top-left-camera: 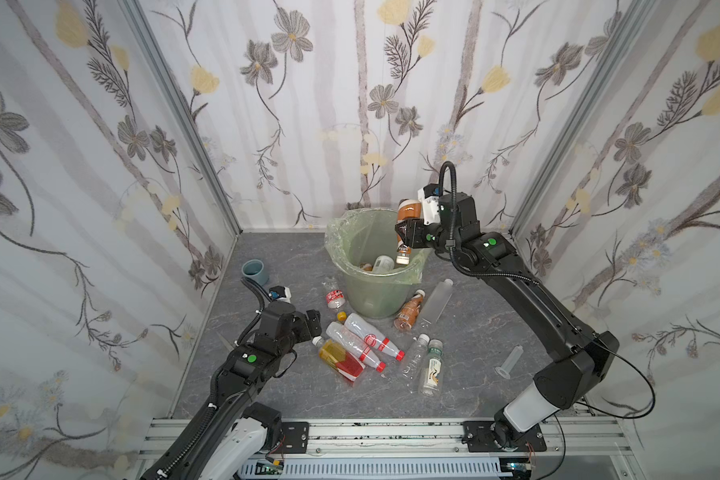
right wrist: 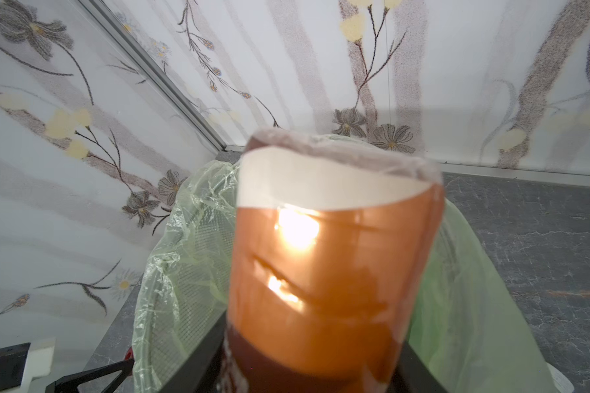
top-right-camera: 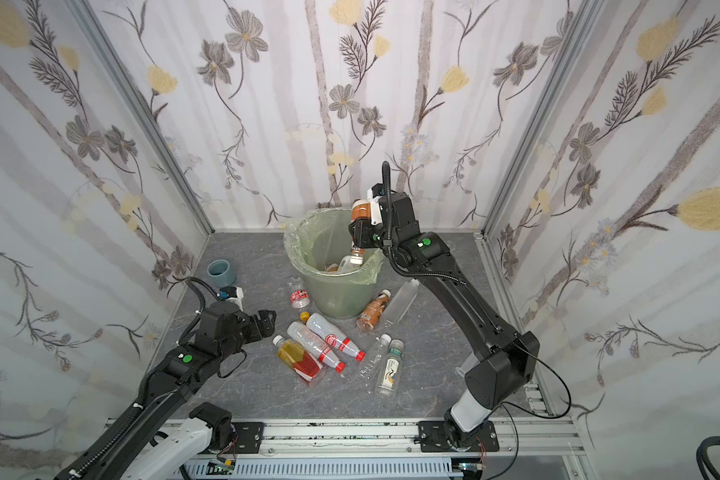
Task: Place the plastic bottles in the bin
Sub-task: 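Lift the coffee bottle with the right gripper and carry it over the bin, then open the right gripper to drop the coffee bottle into the bin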
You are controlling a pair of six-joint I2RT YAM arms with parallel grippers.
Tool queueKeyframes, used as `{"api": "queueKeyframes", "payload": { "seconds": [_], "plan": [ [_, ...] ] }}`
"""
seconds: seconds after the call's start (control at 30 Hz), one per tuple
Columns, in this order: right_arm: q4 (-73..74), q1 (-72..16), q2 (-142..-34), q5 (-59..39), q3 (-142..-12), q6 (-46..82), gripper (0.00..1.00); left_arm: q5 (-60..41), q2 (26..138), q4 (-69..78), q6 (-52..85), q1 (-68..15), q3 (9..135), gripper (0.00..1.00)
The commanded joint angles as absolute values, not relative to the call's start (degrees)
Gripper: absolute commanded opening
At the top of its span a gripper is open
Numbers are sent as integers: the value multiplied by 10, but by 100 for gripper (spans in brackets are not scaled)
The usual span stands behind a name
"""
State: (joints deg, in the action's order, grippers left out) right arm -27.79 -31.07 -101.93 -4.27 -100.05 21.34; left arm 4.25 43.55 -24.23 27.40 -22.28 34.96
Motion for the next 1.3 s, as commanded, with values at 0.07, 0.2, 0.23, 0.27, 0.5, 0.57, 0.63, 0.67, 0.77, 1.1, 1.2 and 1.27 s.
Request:
{"api": "queueKeyframes", "payload": {
  "seconds": [0.07, 0.2, 0.23, 0.27, 0.5, 0.57, 0.63, 0.67, 0.77, 1.1, 1.2, 1.27],
  "plan": [
    [-265, -312, -1027, -26, -995, 205, 55, 48, 422, -227, 276, -223, 347, 94],
    [-258, -312, -1023, -25, -980, 206, 56, 46, 422, -227, 275, -223, 346, 94],
    [-257, -312, -1023, -24, -975, 206, 56, 46, 423, -227, 275, -223, 346, 94],
    [-257, -313, -1023, -23, -973, 206, 56, 45, 424, -227, 275, -222, 347, 94],
    [-274, -312, -1021, -11, -959, 205, 58, 46, 422, -226, 275, -223, 345, 94],
    [-276, -313, -1017, -6, -951, 203, 59, 44, 423, -226, 275, -222, 345, 94],
    [-277, -312, -1012, -1, -945, 201, 62, 43, 423, -226, 275, -223, 345, 94],
    [-277, -313, -1010, 0, -944, 200, 62, 43, 423, -226, 275, -222, 345, 94],
    [-279, -312, -1004, 4, -945, 198, 66, 42, 425, -225, 274, -222, 345, 94],
    [-279, -312, -976, 0, -947, 193, 71, 44, 426, -225, 275, -223, 344, 94],
    [-280, -312, -963, 0, -947, 185, 73, 44, 428, -225, 276, -222, 344, 94],
    [-284, -312, -954, -2, -946, 180, 74, 44, 428, -225, 276, -222, 343, 94]
  ]
}}
